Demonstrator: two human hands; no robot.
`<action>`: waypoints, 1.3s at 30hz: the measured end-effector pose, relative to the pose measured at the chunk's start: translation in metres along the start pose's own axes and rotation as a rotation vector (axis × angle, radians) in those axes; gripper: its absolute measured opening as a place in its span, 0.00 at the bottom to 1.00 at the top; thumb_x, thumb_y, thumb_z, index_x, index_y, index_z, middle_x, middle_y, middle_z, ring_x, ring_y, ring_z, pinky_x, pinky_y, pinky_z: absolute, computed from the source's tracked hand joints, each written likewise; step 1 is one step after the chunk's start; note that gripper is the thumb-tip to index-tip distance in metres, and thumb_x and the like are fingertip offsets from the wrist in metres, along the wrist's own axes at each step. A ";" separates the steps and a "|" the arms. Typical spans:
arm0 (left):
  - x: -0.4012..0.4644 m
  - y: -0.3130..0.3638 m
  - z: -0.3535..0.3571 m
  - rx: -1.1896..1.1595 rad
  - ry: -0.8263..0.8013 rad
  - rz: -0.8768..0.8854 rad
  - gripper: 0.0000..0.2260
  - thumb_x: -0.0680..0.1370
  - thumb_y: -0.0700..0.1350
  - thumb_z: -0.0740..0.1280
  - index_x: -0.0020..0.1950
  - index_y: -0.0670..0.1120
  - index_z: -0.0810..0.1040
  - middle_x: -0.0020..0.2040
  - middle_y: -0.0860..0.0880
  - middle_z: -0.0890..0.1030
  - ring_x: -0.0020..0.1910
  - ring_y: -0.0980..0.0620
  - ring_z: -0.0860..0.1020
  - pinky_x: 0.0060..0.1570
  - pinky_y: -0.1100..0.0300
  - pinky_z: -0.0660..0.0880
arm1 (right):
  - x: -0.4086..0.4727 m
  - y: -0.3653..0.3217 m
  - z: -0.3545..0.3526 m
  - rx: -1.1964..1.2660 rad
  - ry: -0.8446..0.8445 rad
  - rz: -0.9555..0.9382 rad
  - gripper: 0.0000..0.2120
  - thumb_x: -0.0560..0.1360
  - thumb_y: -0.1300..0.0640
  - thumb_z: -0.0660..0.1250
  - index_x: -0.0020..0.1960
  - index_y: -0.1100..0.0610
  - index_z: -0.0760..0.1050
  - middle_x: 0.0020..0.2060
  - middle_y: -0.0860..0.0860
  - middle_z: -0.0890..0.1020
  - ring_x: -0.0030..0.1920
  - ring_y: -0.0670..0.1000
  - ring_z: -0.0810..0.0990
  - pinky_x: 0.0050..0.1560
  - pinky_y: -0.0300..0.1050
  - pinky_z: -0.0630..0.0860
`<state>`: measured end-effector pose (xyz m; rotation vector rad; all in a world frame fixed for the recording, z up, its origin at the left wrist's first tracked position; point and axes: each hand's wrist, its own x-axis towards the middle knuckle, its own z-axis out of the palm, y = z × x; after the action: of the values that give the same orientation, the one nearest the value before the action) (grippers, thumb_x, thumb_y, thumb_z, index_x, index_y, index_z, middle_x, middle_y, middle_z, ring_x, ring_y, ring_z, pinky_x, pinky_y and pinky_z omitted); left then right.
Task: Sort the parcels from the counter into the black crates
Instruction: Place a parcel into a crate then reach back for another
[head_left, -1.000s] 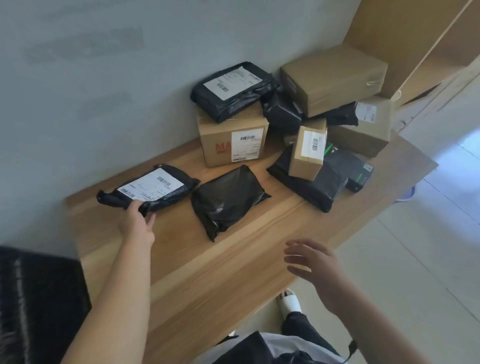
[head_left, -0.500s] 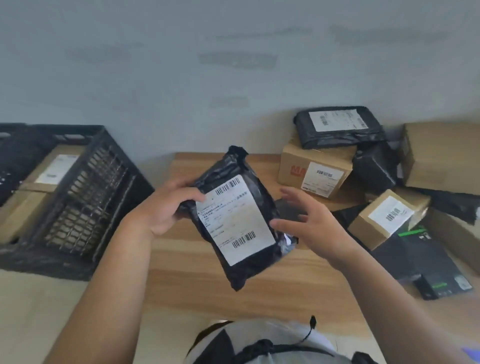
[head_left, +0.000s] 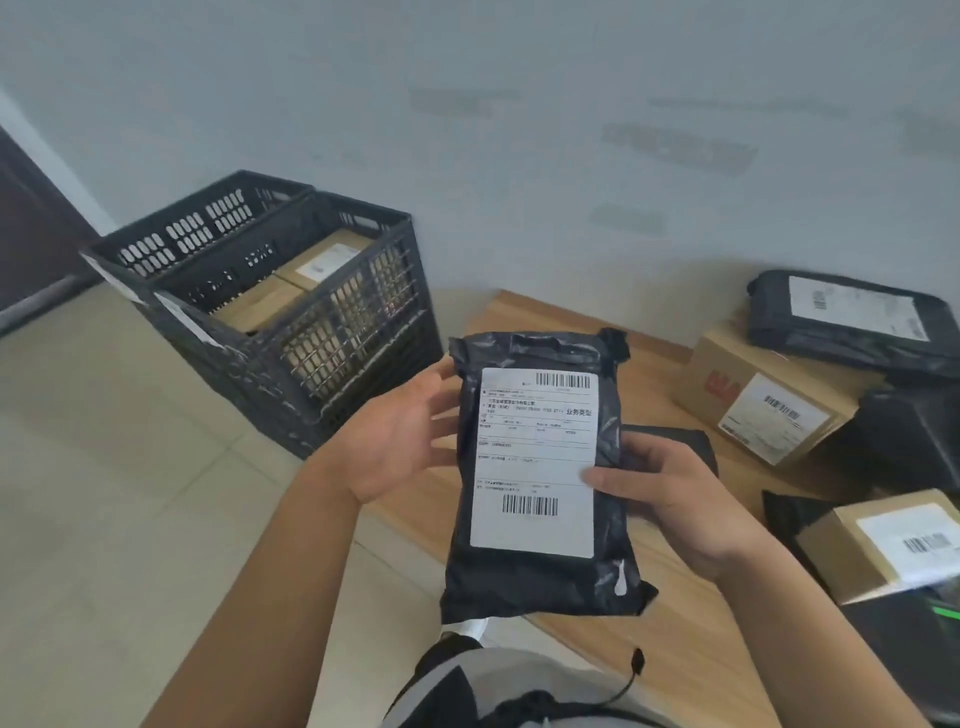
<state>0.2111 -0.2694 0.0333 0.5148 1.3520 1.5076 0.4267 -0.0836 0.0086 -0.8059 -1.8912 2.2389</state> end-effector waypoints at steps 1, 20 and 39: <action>-0.010 -0.009 0.007 0.032 0.032 0.008 0.21 0.78 0.54 0.71 0.71 0.56 0.76 0.63 0.45 0.82 0.61 0.42 0.82 0.55 0.42 0.80 | -0.005 0.002 -0.001 0.038 0.021 -0.015 0.14 0.74 0.63 0.72 0.60 0.58 0.83 0.56 0.55 0.87 0.56 0.58 0.87 0.60 0.59 0.80; -0.104 -0.086 0.072 0.133 0.399 -0.032 0.17 0.76 0.45 0.73 0.65 0.54 0.80 0.58 0.55 0.86 0.55 0.53 0.85 0.51 0.54 0.83 | -0.071 0.030 0.024 0.271 0.065 -0.036 0.15 0.77 0.57 0.68 0.63 0.56 0.81 0.55 0.52 0.88 0.54 0.55 0.88 0.53 0.54 0.80; -0.167 -0.103 0.041 -0.020 0.612 -0.016 0.08 0.80 0.38 0.69 0.57 0.40 0.84 0.52 0.42 0.88 0.51 0.42 0.86 0.38 0.60 0.81 | -0.075 0.045 0.082 0.318 -0.040 -0.040 0.15 0.77 0.69 0.68 0.62 0.62 0.82 0.56 0.59 0.87 0.55 0.61 0.87 0.52 0.51 0.85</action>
<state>0.3528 -0.4070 0.0002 0.0158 1.7900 1.7394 0.4651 -0.1965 -0.0017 -0.6705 -1.4916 2.4577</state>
